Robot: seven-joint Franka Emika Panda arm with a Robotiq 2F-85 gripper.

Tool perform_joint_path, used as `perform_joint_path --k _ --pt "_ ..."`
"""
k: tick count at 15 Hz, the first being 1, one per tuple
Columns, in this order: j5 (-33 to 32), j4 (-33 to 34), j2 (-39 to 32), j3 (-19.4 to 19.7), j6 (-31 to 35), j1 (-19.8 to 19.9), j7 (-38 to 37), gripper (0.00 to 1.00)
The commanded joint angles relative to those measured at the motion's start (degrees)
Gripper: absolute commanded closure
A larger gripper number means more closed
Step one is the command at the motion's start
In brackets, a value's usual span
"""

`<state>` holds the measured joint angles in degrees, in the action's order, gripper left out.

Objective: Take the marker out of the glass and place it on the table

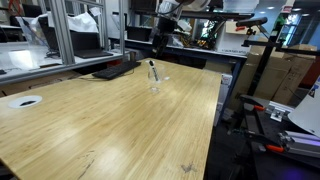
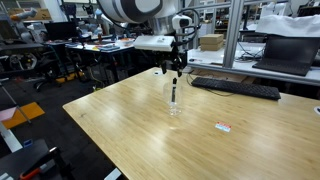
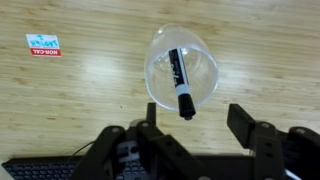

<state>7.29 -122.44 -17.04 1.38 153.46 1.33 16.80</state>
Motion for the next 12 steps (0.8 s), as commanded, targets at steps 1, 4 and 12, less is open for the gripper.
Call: perform_joint_path --k 1,4,12 --pt "0.79 3.21 -2.89 -2.73 -0.77 2.89 1.43 0.56" --pt "0.96 5.07 -5.39 -3.94 -1.17 4.16 1.87 0.8" --pt "1.91 9.65 -9.92 -7.07 -2.29 7.45 3.62 0.85"
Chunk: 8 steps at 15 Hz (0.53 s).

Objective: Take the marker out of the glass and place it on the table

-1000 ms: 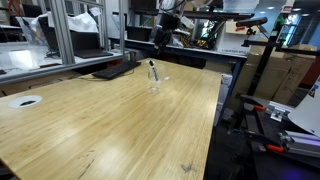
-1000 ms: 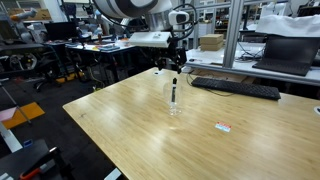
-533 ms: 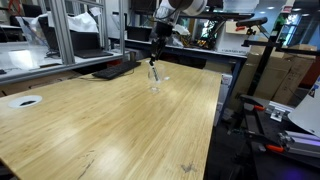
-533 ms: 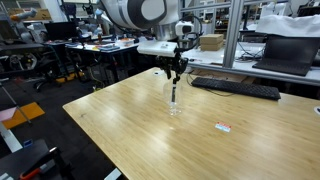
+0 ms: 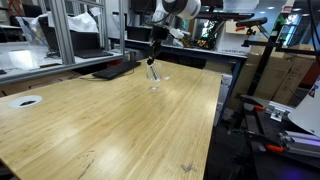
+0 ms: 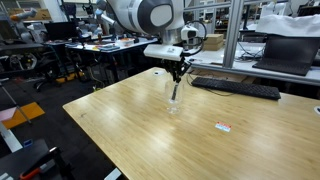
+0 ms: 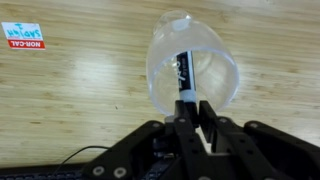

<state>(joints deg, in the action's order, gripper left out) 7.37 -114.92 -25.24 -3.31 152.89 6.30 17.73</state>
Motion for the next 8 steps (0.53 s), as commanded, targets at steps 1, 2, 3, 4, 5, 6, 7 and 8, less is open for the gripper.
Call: perform_joint_path --k 1,2,3,4,5,6,7,8 --pt "1.98 2.36 -1.92 -2.74 -1.71 2.87 2.97 0.76" --pt "2.29 2.4 -2.0 -3.11 -1.61 3.27 3.14 0.56" --pt "2.45 2.3 -2.17 -3.31 -1.81 3.52 3.28 0.51" --pt "2.6 2.09 -2.26 -3.48 -1.77 3.77 3.35 0.44" --pt "2.65 1.94 -2.39 -3.57 -1.77 3.93 3.31 0.37" --pt "2.65 1.82 -2.61 -3.67 -1.7 4.13 3.3 0.29" --pt "2.67 1.75 -2.78 -3.78 -1.69 4.33 3.31 0.3" --pt "2.6 1.72 -2.85 -3.82 -1.65 4.43 3.32 0.65"
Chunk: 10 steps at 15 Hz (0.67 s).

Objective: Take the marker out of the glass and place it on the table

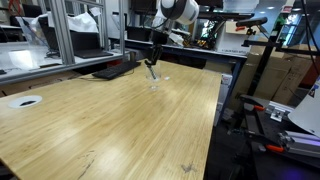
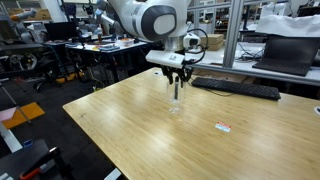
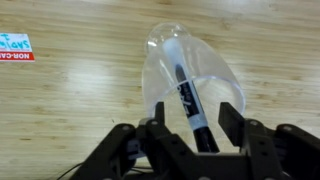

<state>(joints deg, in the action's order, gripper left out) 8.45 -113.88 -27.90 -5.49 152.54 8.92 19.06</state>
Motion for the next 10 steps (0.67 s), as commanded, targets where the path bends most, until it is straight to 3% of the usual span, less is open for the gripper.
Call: perform_joint_path --k 1,2,7,10 --pt "1.57 0.65 -0.14 -1.71 -1.27 1.93 1.96 0.62" --pt "1.56 0.62 -0.08 -1.78 -1.23 1.99 1.94 0.63" --pt "1.63 0.85 -0.24 -2.11 -1.22 2.09 2.19 0.98" --pt "1.78 0.99 -0.37 -2.59 -1.28 2.25 2.72 0.95"
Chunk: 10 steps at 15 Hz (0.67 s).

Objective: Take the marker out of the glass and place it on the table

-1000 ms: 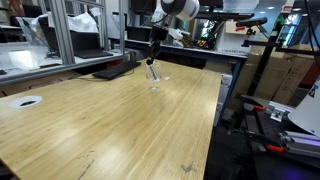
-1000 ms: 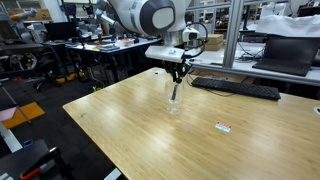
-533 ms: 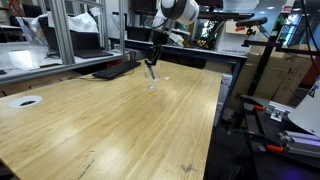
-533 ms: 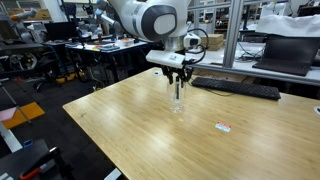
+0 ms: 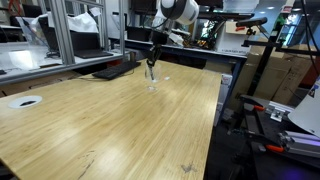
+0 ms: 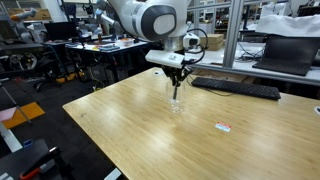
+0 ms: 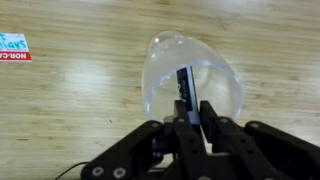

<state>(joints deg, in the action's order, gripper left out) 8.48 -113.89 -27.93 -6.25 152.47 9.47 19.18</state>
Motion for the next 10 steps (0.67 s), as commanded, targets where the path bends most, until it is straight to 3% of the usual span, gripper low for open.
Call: perform_joint_path --k 1,10 --pt "1.75 0.86 -0.2 -1.96 -1.2 1.7 2.71 0.95" --pt "-1.06 -4.89 8.27 0.51 1.29 -1.09 -0.89 0.95"
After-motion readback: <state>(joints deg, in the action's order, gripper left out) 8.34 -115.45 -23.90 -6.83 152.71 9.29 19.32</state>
